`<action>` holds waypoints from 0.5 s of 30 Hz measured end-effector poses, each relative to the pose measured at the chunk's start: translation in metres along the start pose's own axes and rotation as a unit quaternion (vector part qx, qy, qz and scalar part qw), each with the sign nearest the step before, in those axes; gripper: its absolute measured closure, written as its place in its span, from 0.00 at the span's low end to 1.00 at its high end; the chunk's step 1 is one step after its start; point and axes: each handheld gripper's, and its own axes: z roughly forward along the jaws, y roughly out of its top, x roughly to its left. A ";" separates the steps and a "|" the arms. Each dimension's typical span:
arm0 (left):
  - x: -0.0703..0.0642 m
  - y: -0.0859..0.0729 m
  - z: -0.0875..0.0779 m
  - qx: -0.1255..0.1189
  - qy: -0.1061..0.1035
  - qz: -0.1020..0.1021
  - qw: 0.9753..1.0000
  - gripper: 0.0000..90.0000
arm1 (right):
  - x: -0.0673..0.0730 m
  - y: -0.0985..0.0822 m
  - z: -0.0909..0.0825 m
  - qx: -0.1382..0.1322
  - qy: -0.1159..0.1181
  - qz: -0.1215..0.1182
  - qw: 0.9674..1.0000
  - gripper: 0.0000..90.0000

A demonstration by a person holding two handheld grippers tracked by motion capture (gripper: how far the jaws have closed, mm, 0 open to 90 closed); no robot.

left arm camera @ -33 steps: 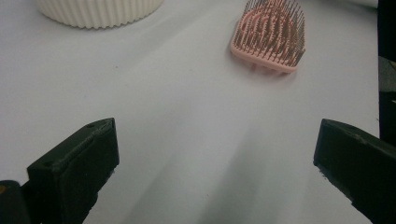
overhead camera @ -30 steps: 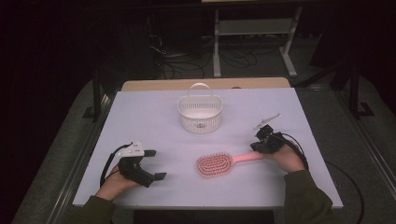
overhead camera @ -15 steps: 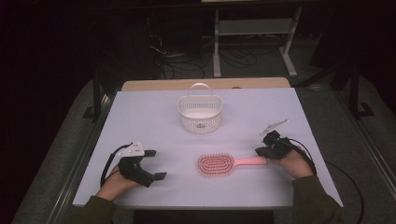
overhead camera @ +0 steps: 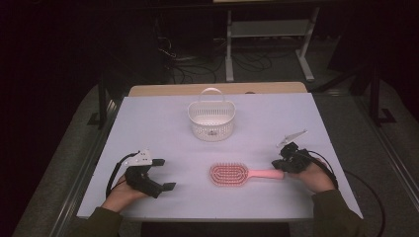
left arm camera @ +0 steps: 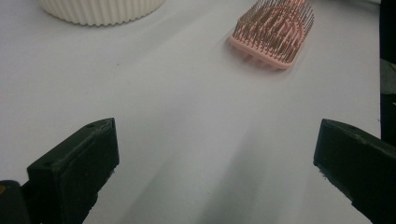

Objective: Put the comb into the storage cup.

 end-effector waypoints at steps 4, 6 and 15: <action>0.000 0.000 0.000 0.001 -0.001 0.000 1.000 0.00 | 0.002 -0.003 -0.001 0.001 0.005 -0.004 1.000 0.99; 0.000 0.000 0.000 0.001 0.000 0.000 1.000 0.00 | 0.004 -0.004 -0.002 0.003 0.007 -0.005 1.000 0.99; 0.000 0.000 0.000 0.002 -0.001 0.000 1.000 0.00 | 0.011 -0.007 -0.003 0.008 0.019 -0.018 1.000 0.99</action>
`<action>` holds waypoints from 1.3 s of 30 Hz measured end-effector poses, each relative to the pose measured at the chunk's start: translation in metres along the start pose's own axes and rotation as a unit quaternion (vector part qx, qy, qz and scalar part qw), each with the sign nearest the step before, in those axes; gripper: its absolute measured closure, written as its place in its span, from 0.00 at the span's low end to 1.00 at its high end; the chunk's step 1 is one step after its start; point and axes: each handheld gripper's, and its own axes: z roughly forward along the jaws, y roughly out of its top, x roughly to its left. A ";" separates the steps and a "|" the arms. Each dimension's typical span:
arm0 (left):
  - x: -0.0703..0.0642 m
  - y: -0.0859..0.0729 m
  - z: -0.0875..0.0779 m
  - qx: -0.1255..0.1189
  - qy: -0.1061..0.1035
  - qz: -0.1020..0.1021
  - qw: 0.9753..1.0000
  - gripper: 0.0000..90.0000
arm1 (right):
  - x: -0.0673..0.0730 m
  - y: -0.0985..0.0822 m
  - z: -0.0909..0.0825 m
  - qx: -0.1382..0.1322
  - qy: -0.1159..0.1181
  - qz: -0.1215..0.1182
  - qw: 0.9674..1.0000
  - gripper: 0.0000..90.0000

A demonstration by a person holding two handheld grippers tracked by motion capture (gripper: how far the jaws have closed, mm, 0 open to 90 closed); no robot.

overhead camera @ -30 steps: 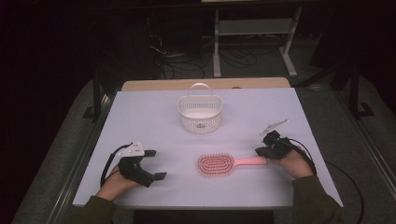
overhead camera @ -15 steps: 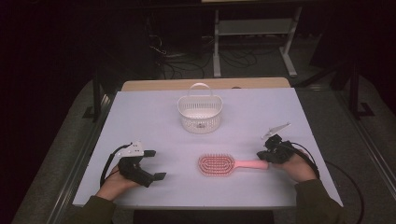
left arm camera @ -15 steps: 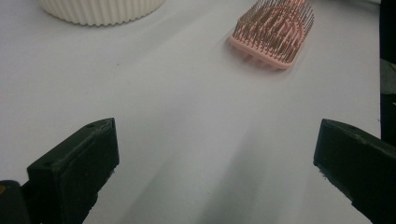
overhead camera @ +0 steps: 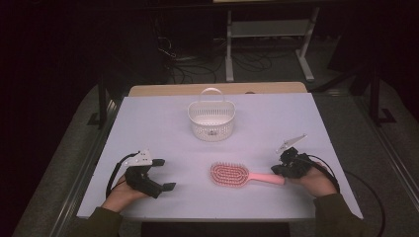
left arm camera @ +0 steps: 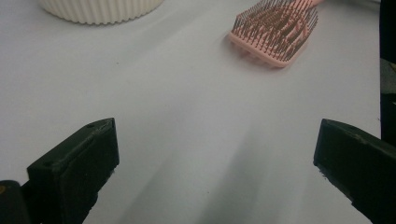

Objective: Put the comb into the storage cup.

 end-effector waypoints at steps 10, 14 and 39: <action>0.000 0.000 0.000 0.001 -0.001 0.000 1.000 0.00 | 0.008 -0.005 -0.002 0.002 0.013 -0.012 1.000 0.99; 0.000 0.000 0.000 0.001 0.000 0.000 1.000 0.00 | 0.012 -0.007 -0.002 0.004 0.018 -0.017 1.000 0.99; -0.001 0.000 0.000 0.001 0.000 0.002 1.000 0.00 | 0.037 -0.015 -0.004 0.003 0.037 -0.041 0.998 0.99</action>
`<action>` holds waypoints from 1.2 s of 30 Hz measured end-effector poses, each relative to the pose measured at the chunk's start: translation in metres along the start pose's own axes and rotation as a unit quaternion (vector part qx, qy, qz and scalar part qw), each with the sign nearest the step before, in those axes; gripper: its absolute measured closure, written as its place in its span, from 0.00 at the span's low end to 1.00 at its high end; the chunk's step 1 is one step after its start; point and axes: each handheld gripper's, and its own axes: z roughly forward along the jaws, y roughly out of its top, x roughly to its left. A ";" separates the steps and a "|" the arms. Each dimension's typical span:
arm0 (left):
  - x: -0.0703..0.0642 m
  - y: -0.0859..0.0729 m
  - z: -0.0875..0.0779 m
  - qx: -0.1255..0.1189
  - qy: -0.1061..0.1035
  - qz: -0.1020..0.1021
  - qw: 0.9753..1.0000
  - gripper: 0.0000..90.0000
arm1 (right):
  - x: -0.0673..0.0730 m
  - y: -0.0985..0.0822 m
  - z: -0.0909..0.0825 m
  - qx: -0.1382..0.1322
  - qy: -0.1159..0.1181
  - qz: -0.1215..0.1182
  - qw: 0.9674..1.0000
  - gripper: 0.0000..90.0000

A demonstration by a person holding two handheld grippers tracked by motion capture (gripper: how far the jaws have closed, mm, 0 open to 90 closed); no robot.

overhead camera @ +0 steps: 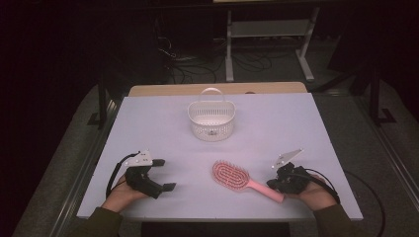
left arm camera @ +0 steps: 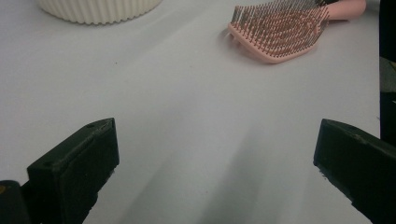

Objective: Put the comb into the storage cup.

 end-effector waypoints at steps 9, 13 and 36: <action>0.000 0.000 0.000 0.000 0.000 0.000 1.000 0.00 | -0.006 0.003 -0.010 -0.056 -0.014 0.015 0.998 0.71; 0.000 0.000 0.000 0.001 0.000 0.001 1.000 0.00 | -0.012 0.002 -0.008 -0.090 -0.029 0.037 0.995 0.48; 0.000 0.000 0.000 0.000 0.000 0.002 1.000 0.00 | -0.029 0.000 -0.007 -0.166 -0.082 0.095 0.978 0.00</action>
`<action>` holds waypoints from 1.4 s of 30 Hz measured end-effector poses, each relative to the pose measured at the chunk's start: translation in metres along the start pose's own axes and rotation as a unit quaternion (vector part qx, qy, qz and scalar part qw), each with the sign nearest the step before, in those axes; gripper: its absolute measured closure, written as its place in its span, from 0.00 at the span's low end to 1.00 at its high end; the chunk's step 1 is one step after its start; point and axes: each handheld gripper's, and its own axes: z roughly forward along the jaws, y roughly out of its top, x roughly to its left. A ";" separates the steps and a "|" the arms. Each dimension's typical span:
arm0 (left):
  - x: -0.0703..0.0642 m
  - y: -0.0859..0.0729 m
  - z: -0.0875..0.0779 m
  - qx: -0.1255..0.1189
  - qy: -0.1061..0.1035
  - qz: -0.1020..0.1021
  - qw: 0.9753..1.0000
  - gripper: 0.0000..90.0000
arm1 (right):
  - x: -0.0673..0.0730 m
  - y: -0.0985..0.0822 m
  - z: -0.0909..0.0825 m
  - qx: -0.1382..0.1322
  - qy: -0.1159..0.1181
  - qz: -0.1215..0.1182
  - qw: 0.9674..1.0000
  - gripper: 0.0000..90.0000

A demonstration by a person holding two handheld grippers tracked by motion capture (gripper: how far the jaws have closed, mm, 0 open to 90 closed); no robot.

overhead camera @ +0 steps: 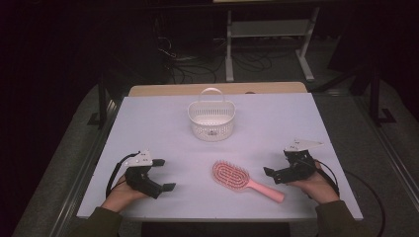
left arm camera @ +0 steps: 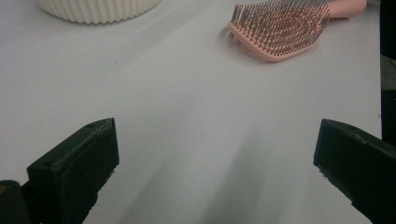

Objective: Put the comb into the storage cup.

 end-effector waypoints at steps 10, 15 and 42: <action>0.000 0.000 0.000 0.000 0.000 0.000 1.000 0.00 | -0.002 0.000 -0.001 0.000 0.005 0.000 1.000 0.00; 0.001 0.000 0.000 0.000 0.000 0.000 1.000 0.00 | -0.003 0.001 -0.003 -0.002 0.010 0.002 1.000 0.00; 0.001 0.000 -0.001 -0.003 0.001 -0.002 1.000 0.00 | 0.017 0.010 -0.008 -0.017 0.045 -0.020 0.999 0.00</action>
